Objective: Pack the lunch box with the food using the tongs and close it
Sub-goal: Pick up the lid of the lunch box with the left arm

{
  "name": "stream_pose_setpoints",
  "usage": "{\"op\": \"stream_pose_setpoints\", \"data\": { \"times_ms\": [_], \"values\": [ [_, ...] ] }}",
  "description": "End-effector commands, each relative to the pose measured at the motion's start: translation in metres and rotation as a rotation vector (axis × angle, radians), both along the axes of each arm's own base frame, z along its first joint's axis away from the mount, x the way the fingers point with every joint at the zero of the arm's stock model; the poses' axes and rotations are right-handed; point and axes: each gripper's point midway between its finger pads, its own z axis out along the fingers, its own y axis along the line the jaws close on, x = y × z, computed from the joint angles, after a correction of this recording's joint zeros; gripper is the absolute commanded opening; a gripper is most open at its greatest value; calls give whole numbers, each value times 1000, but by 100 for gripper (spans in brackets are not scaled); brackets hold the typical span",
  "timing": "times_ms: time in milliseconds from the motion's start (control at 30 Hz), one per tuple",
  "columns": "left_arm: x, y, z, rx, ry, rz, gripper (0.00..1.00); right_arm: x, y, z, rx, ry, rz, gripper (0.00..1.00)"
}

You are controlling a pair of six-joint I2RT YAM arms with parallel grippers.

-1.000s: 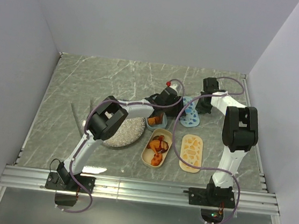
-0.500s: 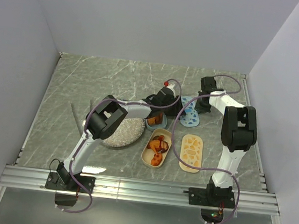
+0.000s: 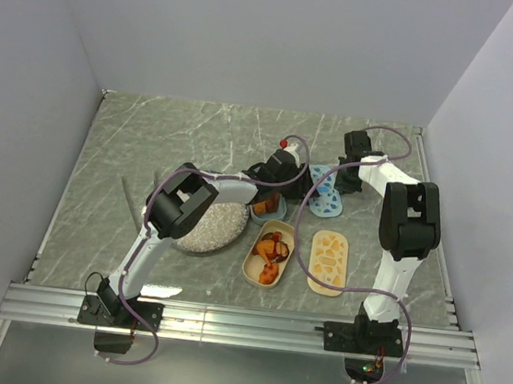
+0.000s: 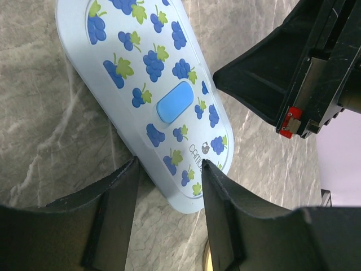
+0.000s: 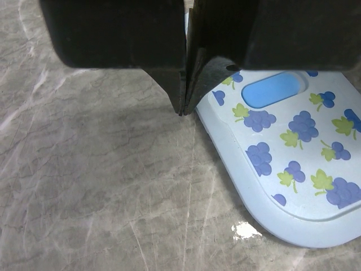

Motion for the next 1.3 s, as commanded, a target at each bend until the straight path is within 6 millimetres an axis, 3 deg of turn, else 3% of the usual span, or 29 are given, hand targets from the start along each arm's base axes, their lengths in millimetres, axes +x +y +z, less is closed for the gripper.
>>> {"op": "stream_pose_setpoints", "data": {
  "times_ms": [0, 833, 1033, 1267],
  "values": [
    [-25, -26, 16, -75, -7, -108, 52, -17, 72, 0, 206, 65, 140, 0],
    [-56, -79, 81, -310, -177, -254, 49, -20, 73, 1, 212, 63, 144, 0],
    [-70, -86, 97, -365, -217, -338, 50, -21, 74, 0, 216, 64, 146, 0],
    [-68, -88, 108, -359, -277, -349, 50, -22, 75, 0, 220, 64, 151, 0]
  ]
}}
